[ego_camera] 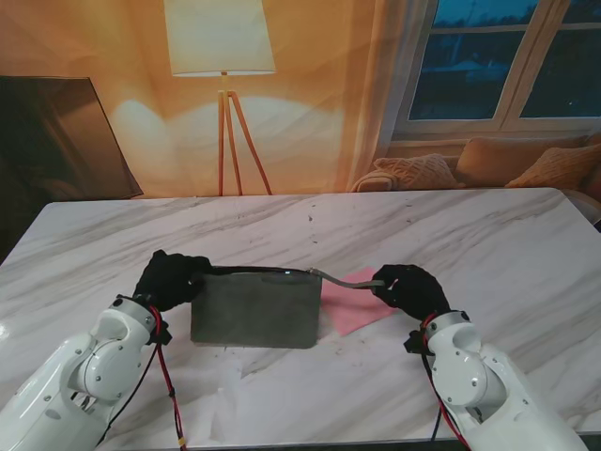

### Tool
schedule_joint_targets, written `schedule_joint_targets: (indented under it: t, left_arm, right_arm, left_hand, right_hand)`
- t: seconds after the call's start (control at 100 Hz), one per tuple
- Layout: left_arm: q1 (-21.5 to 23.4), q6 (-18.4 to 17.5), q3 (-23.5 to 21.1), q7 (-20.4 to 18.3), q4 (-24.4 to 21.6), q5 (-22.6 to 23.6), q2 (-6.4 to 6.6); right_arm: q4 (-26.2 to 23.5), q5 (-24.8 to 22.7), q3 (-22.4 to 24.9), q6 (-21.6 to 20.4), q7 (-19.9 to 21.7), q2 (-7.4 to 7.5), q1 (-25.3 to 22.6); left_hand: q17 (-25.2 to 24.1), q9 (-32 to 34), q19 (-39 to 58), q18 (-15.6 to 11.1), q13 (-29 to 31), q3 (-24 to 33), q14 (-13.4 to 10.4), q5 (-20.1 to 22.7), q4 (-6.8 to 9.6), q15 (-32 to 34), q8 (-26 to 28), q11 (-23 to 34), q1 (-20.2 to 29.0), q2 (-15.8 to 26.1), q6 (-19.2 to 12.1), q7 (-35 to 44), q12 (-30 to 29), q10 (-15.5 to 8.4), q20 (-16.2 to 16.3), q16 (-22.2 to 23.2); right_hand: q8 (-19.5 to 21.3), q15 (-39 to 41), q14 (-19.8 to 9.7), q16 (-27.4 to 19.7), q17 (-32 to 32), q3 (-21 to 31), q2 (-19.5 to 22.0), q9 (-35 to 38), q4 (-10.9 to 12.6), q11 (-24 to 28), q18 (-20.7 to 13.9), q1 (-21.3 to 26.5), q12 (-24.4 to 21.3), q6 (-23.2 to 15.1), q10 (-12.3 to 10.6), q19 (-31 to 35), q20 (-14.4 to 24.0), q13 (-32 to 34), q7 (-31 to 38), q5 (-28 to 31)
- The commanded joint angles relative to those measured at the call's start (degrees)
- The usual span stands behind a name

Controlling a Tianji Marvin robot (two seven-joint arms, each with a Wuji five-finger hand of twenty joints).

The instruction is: Collect documents into a storage pouch

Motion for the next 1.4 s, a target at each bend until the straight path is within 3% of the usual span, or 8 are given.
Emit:
schedule_joint_targets:
  t: [0.0, 0.33, 0.39, 0.43, 0.49, 0.78, 0.97, 1.39]
  left_arm:
    - [0.4, 0.1, -0.4, -0.1, -0.8, 0.3, -0.21]
    - [1.3, -1.4, -1.5, 4.9, -0.6, 0.5, -0.9]
    - [1.4, -1.8, -1.6, 5.8, -0.6, 0.2, -1.07]
    - [1.5, -2.0, -1.6, 6.5, -0.5, -0.1, -1.2]
    - [1.5, -2.4, -1.7, 7.4, -0.3, -0.5, -1.38]
    - [2.3, -2.4, -1.3, 10.4, 0.8, -3.4, -2.23]
    - [3.0, -2.8, -1.2, 10.1, 1.2, -5.2, -2.4]
    - [3.7, -3.2, -1.1, 10.7, 1.6, -5.5, -2.52]
  right_arm:
    - [0.5, -0.7, 0.0, 0.2, 0.5, 0.1, 0.2]
    - [2.3, -3.4, 0.1, 1.3, -1.0, 0.17, 1.3]
    - [2.3, -3.3, 0.1, 2.2, -0.8, 0.16, 1.3]
    - [2.3, -3.3, 0.0, 2.8, -0.5, 0.21, 1.4]
    - [2.6, -3.6, -0.4, 3.5, -0.3, 0.24, 1.7]
    - [5.3, -3.6, -3.7, 9.3, -2.3, -0.45, 4.8]
    - [6.4, -4.0, -5.7, 13.1, -2.5, -0.66, 6.4]
    - [13.3, -6.4, -11.1, 20.8, -1.5, -0.63, 12.2]
  left_hand:
    - [-1.2, 1.3, 0.6, -1.8, 0.2, -0.3, 3.2, 2.4, -0.41, 0.5, 1.8, 1.4, 3.2, 2.2, -0.6, 1.6, 1.4, -0.9, -1.1, 0.8]
    - [-1.1, 1.2, 0.6, -1.8, 0.2, -0.6, 3.1, 2.8, -0.51, 0.4, 2.6, 1.3, 3.5, 2.4, -0.9, 1.6, 1.3, -1.2, -1.2, 0.8]
    - [-1.1, 1.1, 0.5, -1.8, 0.1, -0.6, 3.0, 2.8, -0.52, 0.2, 2.8, 1.2, 3.7, 2.5, -0.7, 1.5, 1.2, -1.3, -1.4, 0.7]
    - [-1.1, 1.1, 0.4, -1.9, 0.1, -0.7, 3.0, 2.9, -0.51, 0.0, 2.9, 1.1, 3.9, 2.5, -0.7, 1.4, 1.2, -1.4, -1.5, 0.6]
    - [-1.1, 1.1, 0.4, -1.9, 0.0, -0.8, 3.0, 2.9, -0.48, -0.1, 3.1, 1.1, 4.1, 2.6, -0.7, 1.4, 1.1, -1.5, -1.6, 0.5]
    - [-0.6, 1.6, 0.6, -1.7, 0.5, -1.0, 2.9, 3.2, -0.49, -0.7, 3.5, 0.3, 4.2, 2.6, -0.7, 1.5, 0.1, -1.6, -1.8, -0.2]
    - [-0.5, 1.8, 0.5, -1.8, 0.6, -1.3, 2.7, 3.4, -0.37, -1.9, 3.8, -1.3, 4.7, 2.9, -0.8, 1.8, -1.4, -1.8, -2.1, -1.4]
    - [-0.1, 2.3, 0.6, -1.6, 1.2, -1.5, 2.8, 3.3, -0.25, -1.9, 3.7, -1.7, 4.8, 2.7, -1.0, 1.9, -1.6, -1.7, -2.4, -2.2]
  right_hand:
    - [-0.6, 0.9, -0.7, 0.2, 0.6, 2.6, -2.4, -0.2, -1.2, 0.5, -1.4, 1.4, -0.1, -1.4, -0.6, 1.2, 0.6, 0.7, 1.3, -2.5]
    - [-1.8, -1.2, -1.6, -0.6, -0.2, 7.4, -5.6, -1.5, -1.3, 0.2, -1.7, 0.7, -0.3, -0.9, -1.1, -0.2, -0.4, -0.7, 0.9, -3.7]
    - [0.5, -0.8, -1.4, -0.2, -0.3, 8.4, -4.8, -2.5, 1.1, 0.3, -1.6, -1.9, -0.3, 0.6, -0.8, 0.3, 0.0, -1.2, -4.0, -4.5]
    - [2.6, -0.6, -1.4, 0.0, -0.3, 9.4, -4.4, -3.3, 4.9, 0.5, -1.7, -4.6, -0.1, 1.3, -0.5, 0.6, 0.3, -1.7, -7.2, -5.0]
    - [3.8, -0.1, -1.3, 0.3, -0.3, 10.1, -5.5, -4.6, 6.0, 0.6, -1.6, -6.6, 0.1, 1.9, -0.4, 1.0, 0.6, -1.9, -8.6, -6.1]
    - [7.1, 4.3, -0.5, 2.5, 1.4, 9.7, -8.2, -6.9, 6.7, 2.5, -0.6, -12.1, 1.7, 4.4, 1.4, 5.5, 1.8, -1.9, -8.8, -7.8]
    - [12.6, 9.5, -0.3, 4.5, 4.5, 8.8, -9.4, -7.1, 6.7, 6.0, -0.5, -12.8, 4.5, 5.5, 2.7, 11.1, 2.5, -0.6, -5.3, -7.4]
    - [16.1, 22.6, -2.3, 9.1, 12.0, 10.1, -12.8, -6.8, 6.3, 13.1, -1.9, -12.4, 11.3, 7.1, 4.6, 21.4, 4.2, 4.5, -3.8, -7.2]
